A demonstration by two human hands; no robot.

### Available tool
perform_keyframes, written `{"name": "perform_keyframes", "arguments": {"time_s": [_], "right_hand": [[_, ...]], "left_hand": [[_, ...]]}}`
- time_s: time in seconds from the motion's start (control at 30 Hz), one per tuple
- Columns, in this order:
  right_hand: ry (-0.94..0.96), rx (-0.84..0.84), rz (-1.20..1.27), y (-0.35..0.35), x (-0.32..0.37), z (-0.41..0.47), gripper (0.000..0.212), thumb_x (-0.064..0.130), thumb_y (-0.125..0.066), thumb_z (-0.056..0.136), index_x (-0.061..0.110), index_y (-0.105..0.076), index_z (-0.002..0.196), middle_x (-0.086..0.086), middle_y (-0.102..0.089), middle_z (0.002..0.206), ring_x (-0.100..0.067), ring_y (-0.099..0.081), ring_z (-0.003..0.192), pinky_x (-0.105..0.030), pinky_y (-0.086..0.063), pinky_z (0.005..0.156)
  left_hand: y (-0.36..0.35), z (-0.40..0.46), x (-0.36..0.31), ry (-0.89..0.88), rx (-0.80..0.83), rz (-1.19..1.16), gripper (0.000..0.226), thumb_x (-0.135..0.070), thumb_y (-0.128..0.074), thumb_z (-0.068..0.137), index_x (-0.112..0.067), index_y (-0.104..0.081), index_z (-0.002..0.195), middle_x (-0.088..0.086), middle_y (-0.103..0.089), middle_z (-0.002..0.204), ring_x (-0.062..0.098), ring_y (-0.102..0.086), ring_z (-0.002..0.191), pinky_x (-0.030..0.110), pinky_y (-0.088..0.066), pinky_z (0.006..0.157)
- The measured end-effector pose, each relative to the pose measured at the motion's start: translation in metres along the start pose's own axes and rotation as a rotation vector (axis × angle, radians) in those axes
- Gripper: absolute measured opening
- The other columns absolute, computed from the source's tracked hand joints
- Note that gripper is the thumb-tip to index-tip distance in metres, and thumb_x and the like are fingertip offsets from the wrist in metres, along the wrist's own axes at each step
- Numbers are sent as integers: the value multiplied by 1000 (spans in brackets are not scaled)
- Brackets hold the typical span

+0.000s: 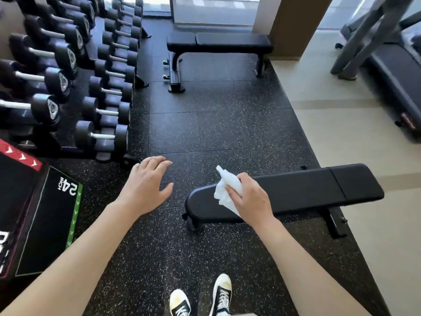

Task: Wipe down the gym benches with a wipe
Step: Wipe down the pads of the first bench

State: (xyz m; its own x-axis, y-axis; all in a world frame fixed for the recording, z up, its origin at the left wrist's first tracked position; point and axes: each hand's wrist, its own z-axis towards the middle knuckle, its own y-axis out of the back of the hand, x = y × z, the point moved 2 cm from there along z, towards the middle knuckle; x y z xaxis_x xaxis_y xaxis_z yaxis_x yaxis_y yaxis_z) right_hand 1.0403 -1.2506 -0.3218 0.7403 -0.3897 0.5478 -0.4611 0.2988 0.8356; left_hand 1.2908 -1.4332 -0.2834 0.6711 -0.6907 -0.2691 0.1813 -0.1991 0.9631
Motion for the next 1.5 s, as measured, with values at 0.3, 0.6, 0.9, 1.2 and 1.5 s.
{"name": "perform_keyframes", "arguments": {"time_s": [0.3,0.6,0.9,1.2,1.5], "right_hand": [[41,19,36,-113,-46,38,24,52,-58,101,29,-50,98,12,-58,86,-13,-53,78,-35,-44,66],[117,22,27,-254,-152,66,25,49,-62,101,26,-55,99,11,-60,87,-14,-55,80,-37,-46,69],[302,-99,-8,-369,-212,89,20,43,-67,96,25,-58,96,11,-58,86,-11,-54,76,-33,-46,65],[426,-157,-255,-434,-227,120,21,37,-71,92,17,-64,94,3,-57,86,-23,-58,79,-33,-43,62],[545,-100,-334,-457,-218,78,30,46,-60,96,16,-67,98,1,-51,84,-23,-52,74,-38,-49,61]], "left_hand": [[-148,6,5,124,-49,-154,64,-46,-62,97,-20,-48,153,-1,-45,157,22,-35,150,49,-34,122],[-340,16,25,240,-68,-252,65,-41,-66,96,-16,-48,154,1,-46,157,22,-34,150,48,-31,125],[-486,39,67,237,-159,-301,67,-43,-68,94,-19,-48,154,-2,-45,156,20,-34,150,49,-31,124],[-554,41,100,216,-208,-357,68,-47,-65,94,-22,-45,154,-8,-46,154,12,-34,148,45,-32,125],[-561,38,111,211,-156,-445,74,-60,-52,93,-36,-30,159,-27,-40,151,-2,-34,142,29,-31,122]]}}
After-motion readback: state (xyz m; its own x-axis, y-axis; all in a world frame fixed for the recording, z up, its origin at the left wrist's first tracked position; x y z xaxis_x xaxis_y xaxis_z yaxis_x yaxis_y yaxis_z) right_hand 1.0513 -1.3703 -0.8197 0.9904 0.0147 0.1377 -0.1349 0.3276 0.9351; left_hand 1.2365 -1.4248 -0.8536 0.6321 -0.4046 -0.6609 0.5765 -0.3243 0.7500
